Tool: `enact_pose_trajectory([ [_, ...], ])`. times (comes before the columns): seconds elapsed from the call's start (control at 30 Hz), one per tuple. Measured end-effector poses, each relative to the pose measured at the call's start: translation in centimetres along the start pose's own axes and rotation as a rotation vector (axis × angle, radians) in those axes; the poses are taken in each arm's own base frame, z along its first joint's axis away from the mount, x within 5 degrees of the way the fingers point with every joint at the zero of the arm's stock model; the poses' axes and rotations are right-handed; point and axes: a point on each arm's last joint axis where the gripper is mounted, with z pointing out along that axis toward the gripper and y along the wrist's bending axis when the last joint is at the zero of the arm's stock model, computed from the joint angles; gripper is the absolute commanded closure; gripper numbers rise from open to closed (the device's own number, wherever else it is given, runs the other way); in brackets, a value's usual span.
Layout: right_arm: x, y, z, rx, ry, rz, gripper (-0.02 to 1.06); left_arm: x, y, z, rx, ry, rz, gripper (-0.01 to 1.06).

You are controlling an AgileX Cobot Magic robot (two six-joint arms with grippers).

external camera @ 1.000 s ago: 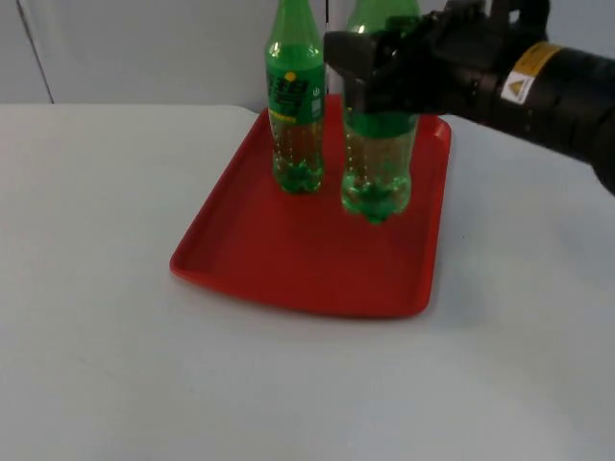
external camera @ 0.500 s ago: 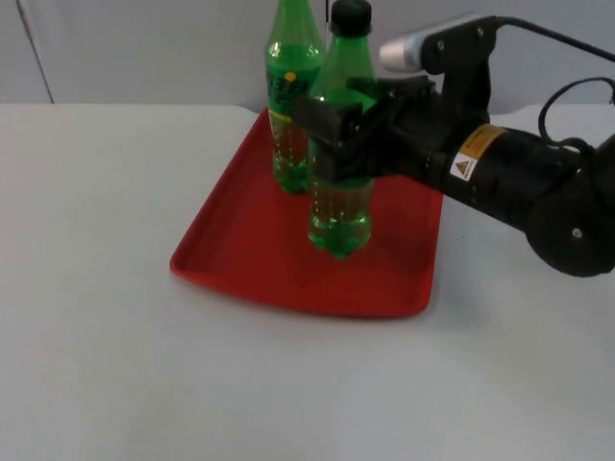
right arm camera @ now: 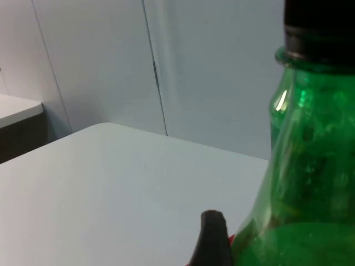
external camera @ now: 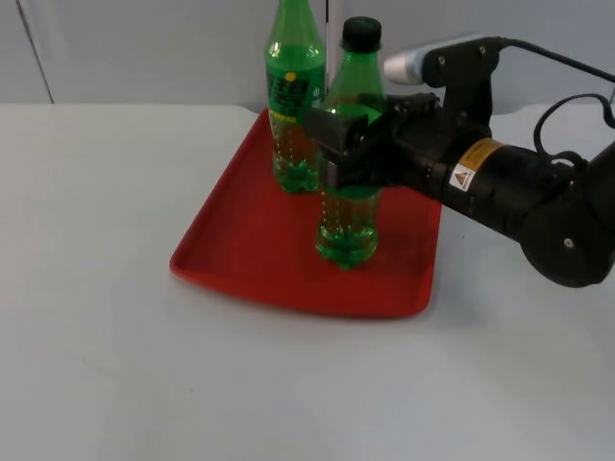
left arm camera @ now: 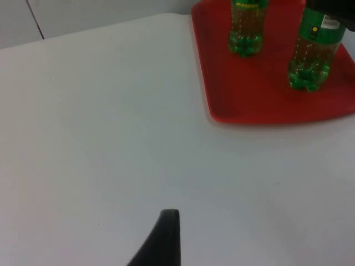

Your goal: Place the bottle upright on the tray.

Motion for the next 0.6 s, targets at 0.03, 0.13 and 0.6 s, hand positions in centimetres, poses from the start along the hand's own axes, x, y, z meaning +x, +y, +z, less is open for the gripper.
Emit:
enact_pose_trajectory([
  [0.03, 0.04, -0.01, 0.0, 0.001, 0.005, 0.0, 1.05, 0.0, 0.0, 0.0, 0.0, 0.0, 0.0, 0.12],
  [0.13, 0.0, -0.03, 0.11, 0.002, 0.008, -0.001, 1.05, 0.0, 0.0, 0.0, 0.0, 0.0, 0.0, 0.12],
  [0.6, 0.01, 0.06, 0.16, -0.009, 0.014, -0.008, 0.72, 0.0, 0.0, 0.0, 0.0, 0.0, 0.0, 0.12],
])
